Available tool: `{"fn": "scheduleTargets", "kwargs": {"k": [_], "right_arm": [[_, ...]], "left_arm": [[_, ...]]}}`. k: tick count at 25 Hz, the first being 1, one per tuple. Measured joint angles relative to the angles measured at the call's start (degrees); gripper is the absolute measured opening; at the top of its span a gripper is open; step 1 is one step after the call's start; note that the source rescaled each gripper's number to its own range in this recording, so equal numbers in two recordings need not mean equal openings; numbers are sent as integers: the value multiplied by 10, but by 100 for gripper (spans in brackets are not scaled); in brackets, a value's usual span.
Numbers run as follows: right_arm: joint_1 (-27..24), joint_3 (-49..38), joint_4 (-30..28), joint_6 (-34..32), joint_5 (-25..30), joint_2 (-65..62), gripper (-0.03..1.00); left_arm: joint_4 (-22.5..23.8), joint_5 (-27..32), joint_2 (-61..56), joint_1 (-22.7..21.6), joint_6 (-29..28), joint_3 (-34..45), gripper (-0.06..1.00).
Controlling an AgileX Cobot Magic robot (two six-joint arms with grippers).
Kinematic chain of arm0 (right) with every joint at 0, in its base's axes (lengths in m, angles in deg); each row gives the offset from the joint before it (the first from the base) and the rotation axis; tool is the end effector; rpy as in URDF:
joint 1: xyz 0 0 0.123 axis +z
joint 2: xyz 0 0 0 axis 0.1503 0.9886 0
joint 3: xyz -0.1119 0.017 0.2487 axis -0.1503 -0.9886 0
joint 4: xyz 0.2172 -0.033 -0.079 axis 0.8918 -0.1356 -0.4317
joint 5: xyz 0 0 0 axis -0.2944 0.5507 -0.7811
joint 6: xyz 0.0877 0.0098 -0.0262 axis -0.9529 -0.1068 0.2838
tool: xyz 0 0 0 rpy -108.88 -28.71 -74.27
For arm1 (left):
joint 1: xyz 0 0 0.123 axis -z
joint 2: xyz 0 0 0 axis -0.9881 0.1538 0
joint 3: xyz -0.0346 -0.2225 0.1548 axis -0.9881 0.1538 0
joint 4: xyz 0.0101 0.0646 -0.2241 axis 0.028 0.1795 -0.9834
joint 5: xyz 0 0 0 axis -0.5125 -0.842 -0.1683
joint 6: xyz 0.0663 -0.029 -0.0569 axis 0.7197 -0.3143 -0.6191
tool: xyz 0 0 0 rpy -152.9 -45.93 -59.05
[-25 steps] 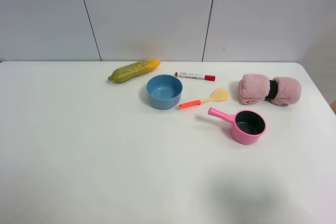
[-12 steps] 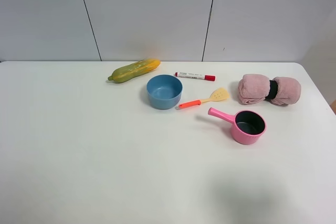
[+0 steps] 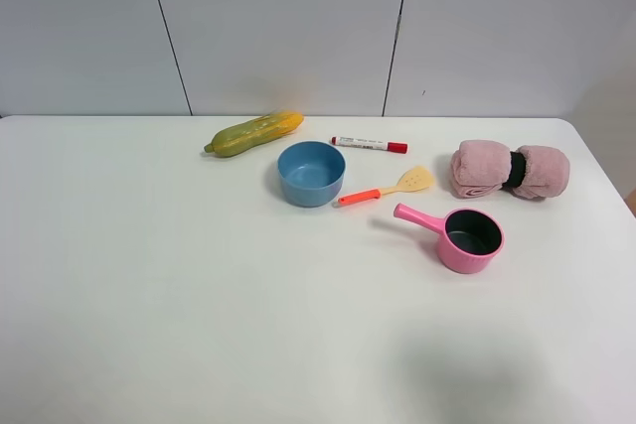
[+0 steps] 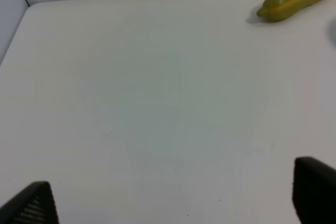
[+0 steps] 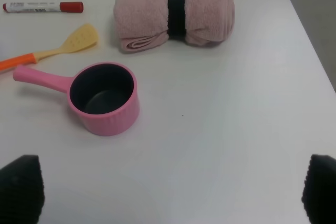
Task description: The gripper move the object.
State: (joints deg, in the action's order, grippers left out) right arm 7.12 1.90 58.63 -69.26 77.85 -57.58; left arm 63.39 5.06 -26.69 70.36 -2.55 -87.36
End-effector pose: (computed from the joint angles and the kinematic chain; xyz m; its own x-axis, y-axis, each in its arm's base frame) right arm -0.0092 -0.0016 0.2677 -0.4543 0.0659 -0.8884 0.0697 0.9968 0.0383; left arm -0.0085 -0.0080 0.2715 -0.4353 0.0346 -0.8996 -0.0771 0.9942 0.0755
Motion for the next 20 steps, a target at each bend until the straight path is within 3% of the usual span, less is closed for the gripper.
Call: {"fn": "scheduleTargets", "kwargs": {"k": [20], "right_arm": [[0,0,0,0,0,0,100]], "left_arm": [[0,0,0,0,0,0,100]]}}
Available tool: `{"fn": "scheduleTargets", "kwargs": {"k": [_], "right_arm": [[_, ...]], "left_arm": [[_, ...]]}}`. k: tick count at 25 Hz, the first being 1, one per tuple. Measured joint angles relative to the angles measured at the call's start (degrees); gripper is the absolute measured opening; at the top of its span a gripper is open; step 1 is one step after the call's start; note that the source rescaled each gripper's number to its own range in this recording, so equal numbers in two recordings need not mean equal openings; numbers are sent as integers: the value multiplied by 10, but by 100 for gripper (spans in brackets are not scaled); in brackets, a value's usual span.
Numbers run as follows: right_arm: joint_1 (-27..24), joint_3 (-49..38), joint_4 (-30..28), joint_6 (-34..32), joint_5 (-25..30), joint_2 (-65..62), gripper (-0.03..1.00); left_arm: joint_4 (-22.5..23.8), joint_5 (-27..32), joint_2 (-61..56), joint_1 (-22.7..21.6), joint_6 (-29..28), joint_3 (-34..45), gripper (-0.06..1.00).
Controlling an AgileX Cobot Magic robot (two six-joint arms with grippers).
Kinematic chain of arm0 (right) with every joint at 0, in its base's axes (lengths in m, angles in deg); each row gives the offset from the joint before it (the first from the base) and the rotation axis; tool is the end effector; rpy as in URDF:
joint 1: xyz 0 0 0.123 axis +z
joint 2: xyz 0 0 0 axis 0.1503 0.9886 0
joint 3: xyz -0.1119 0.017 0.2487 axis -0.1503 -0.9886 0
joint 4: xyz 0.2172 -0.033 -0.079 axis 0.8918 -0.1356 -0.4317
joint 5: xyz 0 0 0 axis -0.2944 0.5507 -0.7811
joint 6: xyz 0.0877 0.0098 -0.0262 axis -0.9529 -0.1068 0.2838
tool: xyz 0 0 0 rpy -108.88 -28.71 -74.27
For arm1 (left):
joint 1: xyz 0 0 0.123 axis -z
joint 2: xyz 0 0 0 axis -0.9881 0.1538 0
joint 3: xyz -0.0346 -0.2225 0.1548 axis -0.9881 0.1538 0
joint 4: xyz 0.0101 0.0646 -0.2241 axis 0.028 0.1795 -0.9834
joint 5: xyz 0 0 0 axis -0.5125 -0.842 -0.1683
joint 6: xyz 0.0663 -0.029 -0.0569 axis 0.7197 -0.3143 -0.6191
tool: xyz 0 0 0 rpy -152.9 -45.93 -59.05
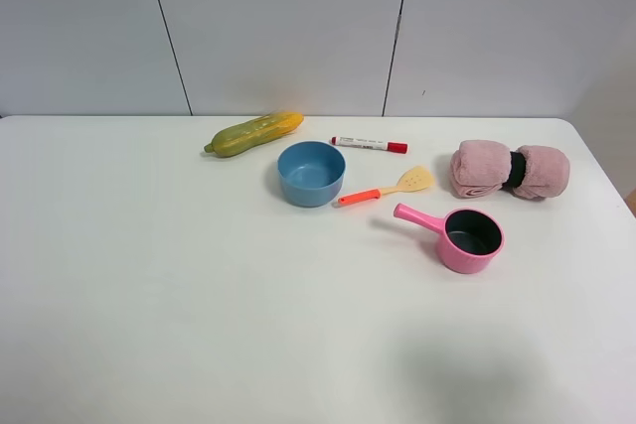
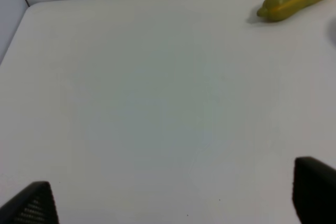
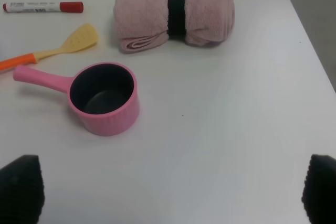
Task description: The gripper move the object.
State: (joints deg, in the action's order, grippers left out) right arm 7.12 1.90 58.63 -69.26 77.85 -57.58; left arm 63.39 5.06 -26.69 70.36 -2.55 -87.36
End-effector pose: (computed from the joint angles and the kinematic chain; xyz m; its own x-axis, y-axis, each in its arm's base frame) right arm -0.0092 -0.0016 0.2677 -0.4543 0.0659 -0.8884 0.0697 0.9968 0.0383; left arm -0.0085 -0.0080 0.2715 -0.4353 0.0346 -0.8996 -0.0771 0.9942 0.0755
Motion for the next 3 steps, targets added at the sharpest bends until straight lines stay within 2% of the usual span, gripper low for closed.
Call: {"fn": "scheduleTargets", "kwargs": {"k": [3], "right_arm": [[0,0,0,0,0,0,100]], "left_arm": [[0,0,0,0,0,0,100]]}}
